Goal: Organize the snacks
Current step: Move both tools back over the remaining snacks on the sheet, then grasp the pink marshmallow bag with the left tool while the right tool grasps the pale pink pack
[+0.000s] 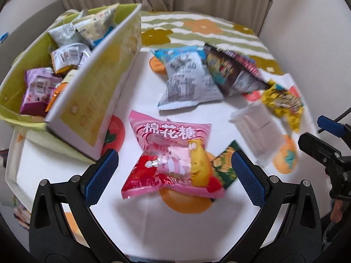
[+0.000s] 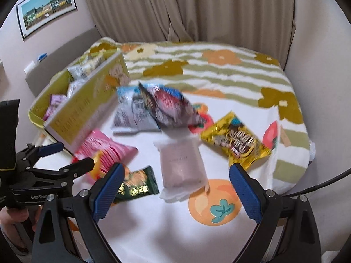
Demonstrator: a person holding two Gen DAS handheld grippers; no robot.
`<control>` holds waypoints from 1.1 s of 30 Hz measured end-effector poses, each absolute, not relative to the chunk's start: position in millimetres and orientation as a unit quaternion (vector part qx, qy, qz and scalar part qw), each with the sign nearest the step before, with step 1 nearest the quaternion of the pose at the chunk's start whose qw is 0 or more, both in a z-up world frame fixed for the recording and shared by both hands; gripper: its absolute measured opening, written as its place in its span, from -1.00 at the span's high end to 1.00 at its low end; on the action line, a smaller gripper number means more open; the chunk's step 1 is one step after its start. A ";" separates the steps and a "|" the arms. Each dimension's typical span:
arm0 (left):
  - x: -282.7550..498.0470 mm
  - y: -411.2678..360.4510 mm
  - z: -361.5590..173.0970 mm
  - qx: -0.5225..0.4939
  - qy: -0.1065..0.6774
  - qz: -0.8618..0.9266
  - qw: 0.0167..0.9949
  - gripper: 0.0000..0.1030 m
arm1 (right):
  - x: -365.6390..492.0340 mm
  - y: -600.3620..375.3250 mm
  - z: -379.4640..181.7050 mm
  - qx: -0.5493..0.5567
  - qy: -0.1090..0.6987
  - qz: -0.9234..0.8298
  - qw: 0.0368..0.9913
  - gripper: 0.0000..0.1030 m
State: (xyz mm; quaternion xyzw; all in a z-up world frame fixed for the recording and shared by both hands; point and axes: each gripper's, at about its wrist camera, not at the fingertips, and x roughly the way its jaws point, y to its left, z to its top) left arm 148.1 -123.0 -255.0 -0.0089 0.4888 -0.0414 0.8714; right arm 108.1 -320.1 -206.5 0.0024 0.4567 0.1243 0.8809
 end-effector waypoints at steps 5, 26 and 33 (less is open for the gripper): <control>160.1 -121.3 -275.3 -0.001 0.494 -0.028 0.869 -0.98 | 117.7 -317.2 -237.6 -0.003 0.478 0.131 0.869 -0.85; 160.2 -109.2 -309.9 -0.044 0.531 -0.047 0.845 -0.39 | 142.9 -299.2 -284.9 -0.055 0.495 0.152 0.854 -0.75; 152.6 -107.3 -303.6 -0.038 0.529 -0.040 0.847 -0.39 | 150.8 -294.6 -290.3 -0.062 0.498 0.154 0.851 -0.59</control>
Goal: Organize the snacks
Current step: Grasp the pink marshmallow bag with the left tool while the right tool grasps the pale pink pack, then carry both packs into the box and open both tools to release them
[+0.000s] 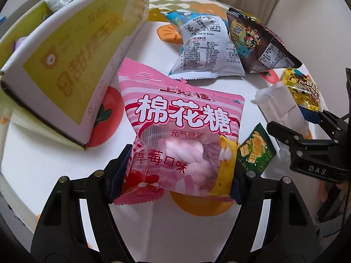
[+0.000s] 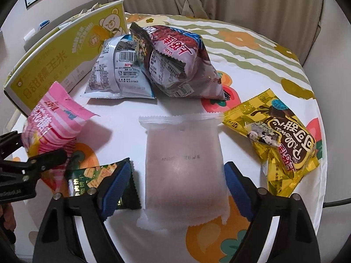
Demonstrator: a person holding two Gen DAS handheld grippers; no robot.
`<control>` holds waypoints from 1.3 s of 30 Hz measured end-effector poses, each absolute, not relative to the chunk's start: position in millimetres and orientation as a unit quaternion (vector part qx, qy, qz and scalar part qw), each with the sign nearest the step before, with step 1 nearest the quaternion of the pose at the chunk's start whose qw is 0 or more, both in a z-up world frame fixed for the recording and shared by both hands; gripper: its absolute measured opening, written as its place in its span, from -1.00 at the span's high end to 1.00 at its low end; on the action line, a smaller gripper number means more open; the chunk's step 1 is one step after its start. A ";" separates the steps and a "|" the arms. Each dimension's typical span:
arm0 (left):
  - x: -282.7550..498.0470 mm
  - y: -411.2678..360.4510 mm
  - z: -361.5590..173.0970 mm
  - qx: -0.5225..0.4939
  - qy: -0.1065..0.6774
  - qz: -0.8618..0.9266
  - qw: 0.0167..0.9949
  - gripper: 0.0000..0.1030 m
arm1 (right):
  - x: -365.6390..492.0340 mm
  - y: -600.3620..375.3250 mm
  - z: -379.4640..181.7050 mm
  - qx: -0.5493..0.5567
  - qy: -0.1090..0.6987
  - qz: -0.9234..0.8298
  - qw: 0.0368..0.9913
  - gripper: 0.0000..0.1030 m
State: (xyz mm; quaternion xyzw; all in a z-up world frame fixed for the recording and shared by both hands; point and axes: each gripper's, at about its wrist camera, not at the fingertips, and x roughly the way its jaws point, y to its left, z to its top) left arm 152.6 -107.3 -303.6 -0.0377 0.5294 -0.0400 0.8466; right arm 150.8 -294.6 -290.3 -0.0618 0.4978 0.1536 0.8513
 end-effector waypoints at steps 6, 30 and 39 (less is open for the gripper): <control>149.7 -106.2 -304.0 -0.035 0.530 -0.038 0.846 -0.39 | 157.0 -291.7 -297.4 -0.074 0.501 0.148 0.849 -0.25; 109.7 -72.6 -175.4 -0.067 0.451 -0.050 0.889 -0.39 | 103.9 -271.7 -185.6 -0.035 0.453 0.148 0.878 -0.13; 141.9 21.7 -117.9 -0.060 0.403 -0.004 0.913 -0.39 | 122.0 -200.3 -118.4 -0.010 0.401 0.184 0.897 -0.14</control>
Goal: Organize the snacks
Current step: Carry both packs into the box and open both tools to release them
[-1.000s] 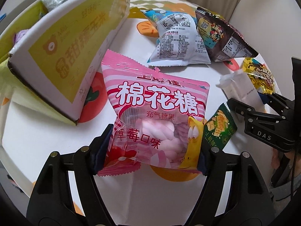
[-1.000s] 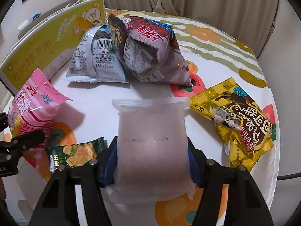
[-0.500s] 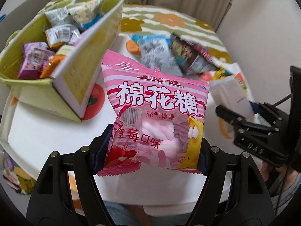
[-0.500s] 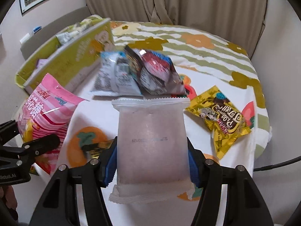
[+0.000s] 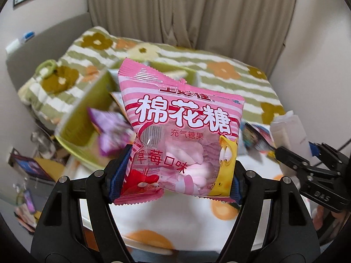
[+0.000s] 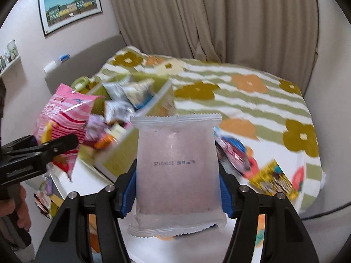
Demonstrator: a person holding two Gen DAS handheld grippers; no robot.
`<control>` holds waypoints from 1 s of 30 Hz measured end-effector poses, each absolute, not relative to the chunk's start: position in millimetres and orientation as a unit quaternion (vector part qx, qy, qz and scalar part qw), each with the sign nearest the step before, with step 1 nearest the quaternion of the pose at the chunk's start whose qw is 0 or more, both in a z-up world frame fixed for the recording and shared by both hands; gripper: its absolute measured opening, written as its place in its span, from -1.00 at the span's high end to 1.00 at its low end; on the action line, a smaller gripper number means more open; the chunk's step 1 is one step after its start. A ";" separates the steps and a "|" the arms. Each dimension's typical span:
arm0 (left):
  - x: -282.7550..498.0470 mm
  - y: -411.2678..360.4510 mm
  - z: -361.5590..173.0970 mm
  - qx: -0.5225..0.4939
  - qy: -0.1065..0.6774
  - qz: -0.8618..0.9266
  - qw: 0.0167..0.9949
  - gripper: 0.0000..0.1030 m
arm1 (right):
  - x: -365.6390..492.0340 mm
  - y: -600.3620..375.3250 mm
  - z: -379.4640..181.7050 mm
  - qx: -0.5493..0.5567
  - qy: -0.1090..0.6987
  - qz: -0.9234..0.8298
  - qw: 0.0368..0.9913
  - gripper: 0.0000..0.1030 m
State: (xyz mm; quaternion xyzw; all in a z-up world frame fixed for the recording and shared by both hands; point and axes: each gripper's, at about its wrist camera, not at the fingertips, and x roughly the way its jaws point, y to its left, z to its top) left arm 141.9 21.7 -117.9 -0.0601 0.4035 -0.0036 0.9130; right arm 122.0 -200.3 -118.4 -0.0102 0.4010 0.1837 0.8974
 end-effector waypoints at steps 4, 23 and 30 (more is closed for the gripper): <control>165.5 64.6 -111.7 -0.052 0.403 0.001 0.914 -0.39 | 137.6 -156.4 -102.5 -0.006 0.388 0.196 0.900 -0.14; 249.8 168.5 -180.3 -0.038 0.480 -0.107 0.870 -0.99 | 186.1 -30.5 -136.0 0.055 0.459 0.116 0.879 -0.13; 233.5 184.9 -173.7 -0.050 0.471 -0.116 0.873 -0.99 | 185.2 -24.4 -152.3 0.052 0.479 0.101 0.870 -0.13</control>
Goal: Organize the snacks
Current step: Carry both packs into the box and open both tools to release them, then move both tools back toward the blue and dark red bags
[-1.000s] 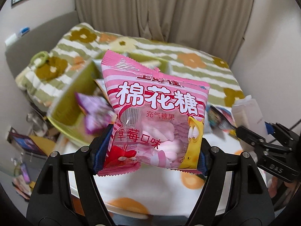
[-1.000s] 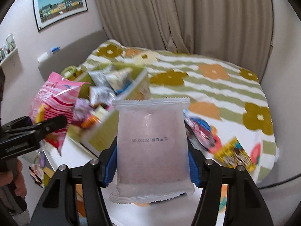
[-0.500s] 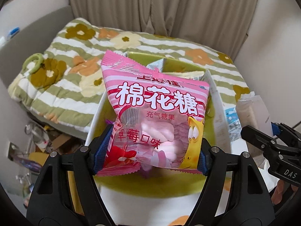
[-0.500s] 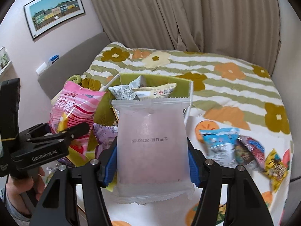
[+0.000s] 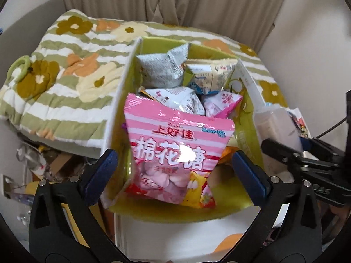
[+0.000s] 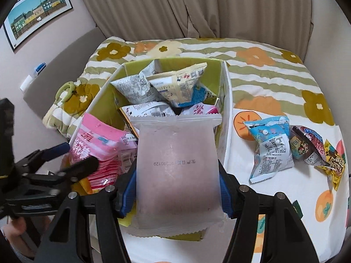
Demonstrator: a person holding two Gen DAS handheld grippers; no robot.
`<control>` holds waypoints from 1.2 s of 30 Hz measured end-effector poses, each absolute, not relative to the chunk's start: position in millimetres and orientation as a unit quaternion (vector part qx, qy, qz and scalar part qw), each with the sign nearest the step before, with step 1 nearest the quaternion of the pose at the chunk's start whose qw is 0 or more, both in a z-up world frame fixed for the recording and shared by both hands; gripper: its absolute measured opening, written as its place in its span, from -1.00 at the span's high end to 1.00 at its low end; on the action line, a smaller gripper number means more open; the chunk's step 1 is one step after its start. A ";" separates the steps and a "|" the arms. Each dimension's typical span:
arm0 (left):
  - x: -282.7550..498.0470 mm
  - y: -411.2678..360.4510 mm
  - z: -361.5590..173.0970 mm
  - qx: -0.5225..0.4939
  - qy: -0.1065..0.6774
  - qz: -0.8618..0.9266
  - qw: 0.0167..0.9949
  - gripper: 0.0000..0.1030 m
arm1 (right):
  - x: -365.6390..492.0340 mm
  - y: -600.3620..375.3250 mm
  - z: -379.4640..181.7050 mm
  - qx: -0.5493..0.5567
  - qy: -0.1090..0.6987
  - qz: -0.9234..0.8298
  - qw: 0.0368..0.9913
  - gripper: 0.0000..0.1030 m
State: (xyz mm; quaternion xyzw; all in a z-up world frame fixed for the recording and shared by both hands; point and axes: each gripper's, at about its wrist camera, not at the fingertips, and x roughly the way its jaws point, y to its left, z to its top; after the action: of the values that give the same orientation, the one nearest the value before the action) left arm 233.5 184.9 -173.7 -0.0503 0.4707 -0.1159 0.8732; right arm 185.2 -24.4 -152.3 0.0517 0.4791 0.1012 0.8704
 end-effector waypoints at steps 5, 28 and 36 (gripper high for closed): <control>220.0 194.8 -160.4 -0.064 0.460 -0.109 0.879 -0.99 | 186.5 -16.2 -156.0 0.059 0.481 0.115 0.867 -0.14; 196.8 198.0 -148.7 -0.057 0.441 -0.121 0.887 -0.99 | 167.6 -20.7 -140.3 0.099 0.447 0.117 0.882 -0.62; 189.5 186.4 -127.4 -0.044 0.421 -0.142 0.895 -0.99 | 148.1 -27.0 -116.3 0.104 0.416 0.100 0.898 -0.62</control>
State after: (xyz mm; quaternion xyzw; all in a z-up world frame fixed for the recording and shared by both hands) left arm 189.5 186.4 -127.4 -0.0440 0.4214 -0.1417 0.8946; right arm 148.1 -27.0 -116.3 0.1040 0.4159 0.0996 0.8979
